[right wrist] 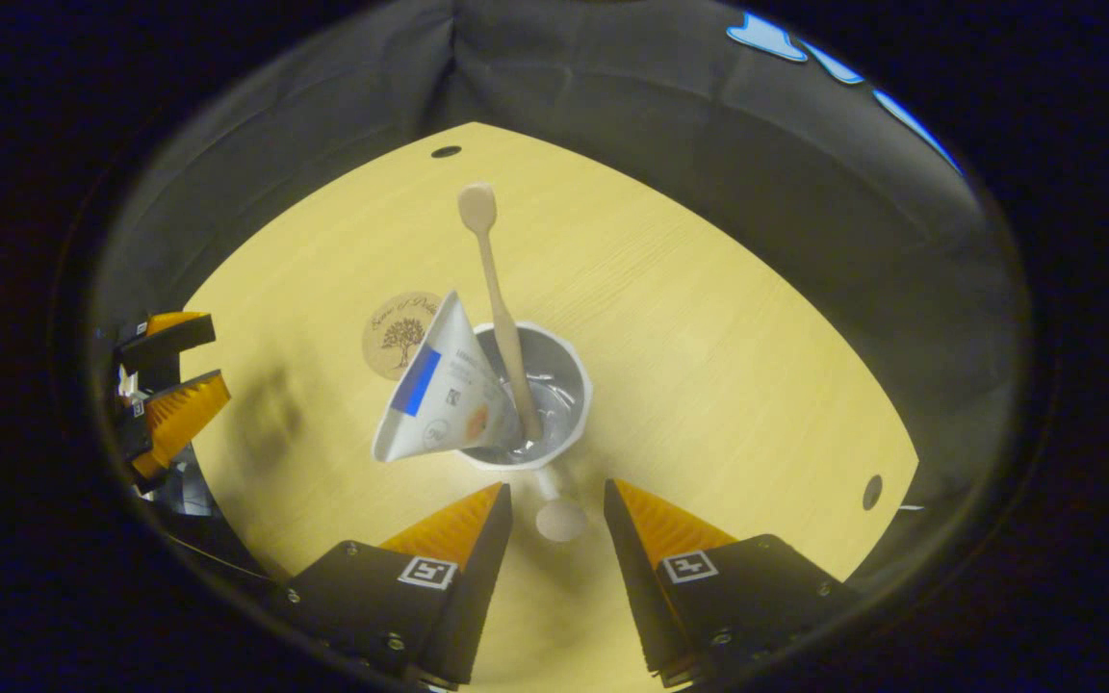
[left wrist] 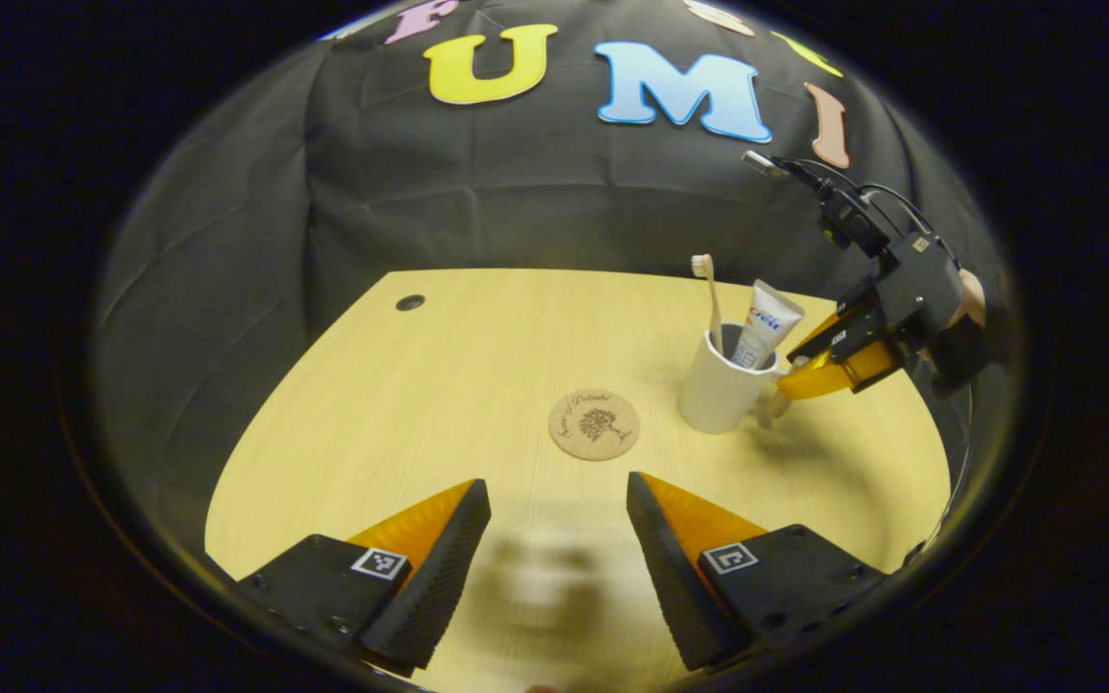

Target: Put the toothbrush and toothpaste on the desktop into the cup, then pick up the cup and place it on the coaster on the desktop.

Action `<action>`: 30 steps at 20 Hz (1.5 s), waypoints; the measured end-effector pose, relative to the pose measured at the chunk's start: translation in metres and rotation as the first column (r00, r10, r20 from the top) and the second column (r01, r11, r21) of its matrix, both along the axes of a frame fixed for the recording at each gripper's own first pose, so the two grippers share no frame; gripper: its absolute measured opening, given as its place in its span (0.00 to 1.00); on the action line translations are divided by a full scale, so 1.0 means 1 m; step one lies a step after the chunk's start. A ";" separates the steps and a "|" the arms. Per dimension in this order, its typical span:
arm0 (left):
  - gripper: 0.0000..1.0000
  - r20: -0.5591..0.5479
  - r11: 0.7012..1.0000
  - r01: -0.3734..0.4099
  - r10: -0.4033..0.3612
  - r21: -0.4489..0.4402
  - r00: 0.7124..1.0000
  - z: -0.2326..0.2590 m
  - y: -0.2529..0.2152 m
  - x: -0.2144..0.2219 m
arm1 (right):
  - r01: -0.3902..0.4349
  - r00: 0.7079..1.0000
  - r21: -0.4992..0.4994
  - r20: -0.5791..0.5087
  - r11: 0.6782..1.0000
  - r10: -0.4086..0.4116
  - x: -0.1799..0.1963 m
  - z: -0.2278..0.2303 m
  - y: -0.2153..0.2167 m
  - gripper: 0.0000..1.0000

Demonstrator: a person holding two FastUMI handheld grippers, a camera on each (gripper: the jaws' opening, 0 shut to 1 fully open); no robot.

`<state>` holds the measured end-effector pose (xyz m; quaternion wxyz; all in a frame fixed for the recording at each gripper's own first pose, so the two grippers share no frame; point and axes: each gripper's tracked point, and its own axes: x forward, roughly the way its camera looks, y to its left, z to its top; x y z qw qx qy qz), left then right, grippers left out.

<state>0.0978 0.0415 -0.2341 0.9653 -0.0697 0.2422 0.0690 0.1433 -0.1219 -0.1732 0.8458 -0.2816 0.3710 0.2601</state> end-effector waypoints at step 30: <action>0.95 -0.037 0.995 -0.100 0.099 -0.023 0.994 -0.017 0.027 -0.007 | -0.002 1.000 0.035 -0.009 0.999 0.002 0.003 -0.015 0.005 0.15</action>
